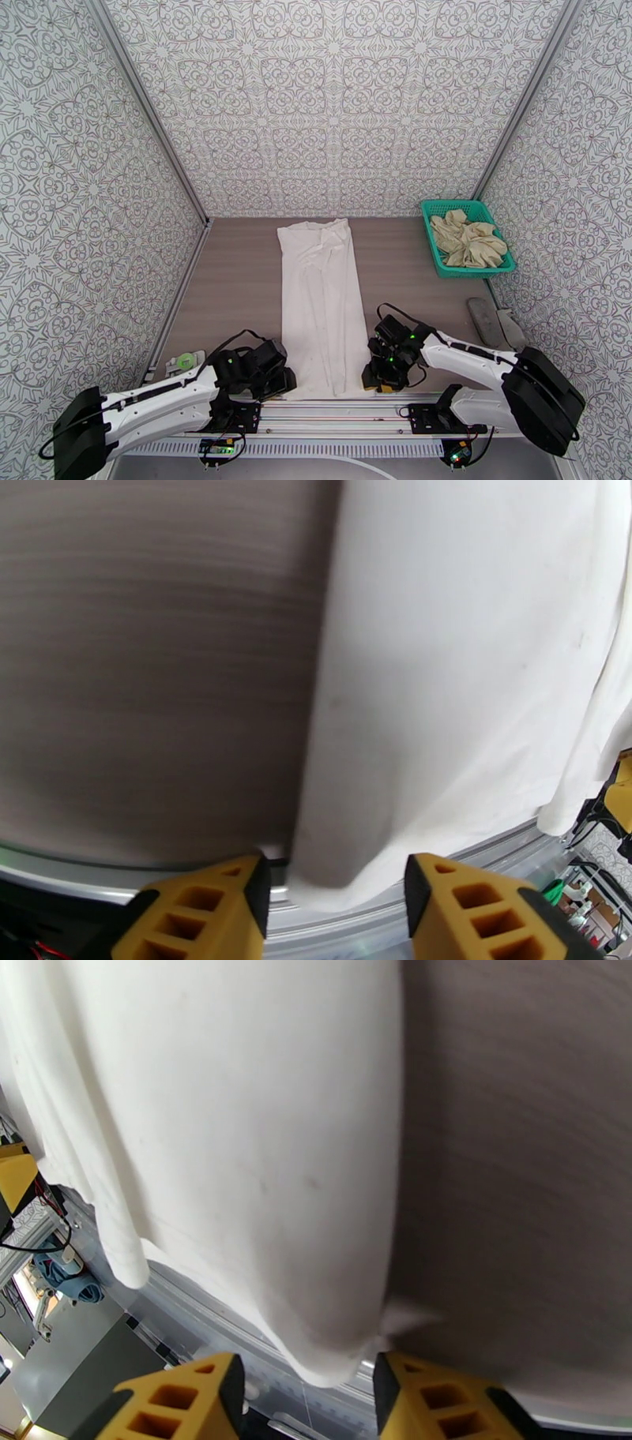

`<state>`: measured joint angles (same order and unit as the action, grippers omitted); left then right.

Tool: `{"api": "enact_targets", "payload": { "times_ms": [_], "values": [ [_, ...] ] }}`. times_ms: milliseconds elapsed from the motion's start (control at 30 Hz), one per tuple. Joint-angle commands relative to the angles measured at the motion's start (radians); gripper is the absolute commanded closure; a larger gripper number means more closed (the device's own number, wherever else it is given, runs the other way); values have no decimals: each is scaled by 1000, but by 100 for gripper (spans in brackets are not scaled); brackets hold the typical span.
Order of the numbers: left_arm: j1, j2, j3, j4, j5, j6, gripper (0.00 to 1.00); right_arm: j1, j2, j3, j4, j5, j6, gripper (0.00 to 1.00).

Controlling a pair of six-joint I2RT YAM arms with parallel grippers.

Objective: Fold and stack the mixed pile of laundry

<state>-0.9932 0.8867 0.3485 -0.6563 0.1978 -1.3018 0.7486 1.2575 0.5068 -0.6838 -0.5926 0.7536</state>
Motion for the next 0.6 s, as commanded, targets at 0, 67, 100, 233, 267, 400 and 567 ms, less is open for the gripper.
{"api": "enact_targets", "payload": {
  "times_ms": [0, 67, 100, 233, 267, 400, 567],
  "values": [
    [-21, 8, -35, 78, 15, -30, 57, 22, 7, -22, 26, 4, 15, 55],
    [-26, 11, -34, 97, 14, -34, 60, 45, 20, -24, 66, -2, 38, 56],
    [-28, 13, -33, 101, 12, -33, 63, 57, 28, -22, 87, -4, 49, 58],
    [-28, 9, -18, 81, 0, -24, 86, 76, 33, -17, 120, -4, 82, 73],
    [-28, 3, -12, 75, -4, -20, 91, 77, 26, -13, 112, -1, 84, 76],
    [-28, -39, 24, 2, -47, -8, 100, 76, -26, 15, 54, 28, 87, 88],
    [-10, -127, 88, -98, -118, 26, 100, 76, -90, 73, -29, 66, 99, 100]
  ]
}}
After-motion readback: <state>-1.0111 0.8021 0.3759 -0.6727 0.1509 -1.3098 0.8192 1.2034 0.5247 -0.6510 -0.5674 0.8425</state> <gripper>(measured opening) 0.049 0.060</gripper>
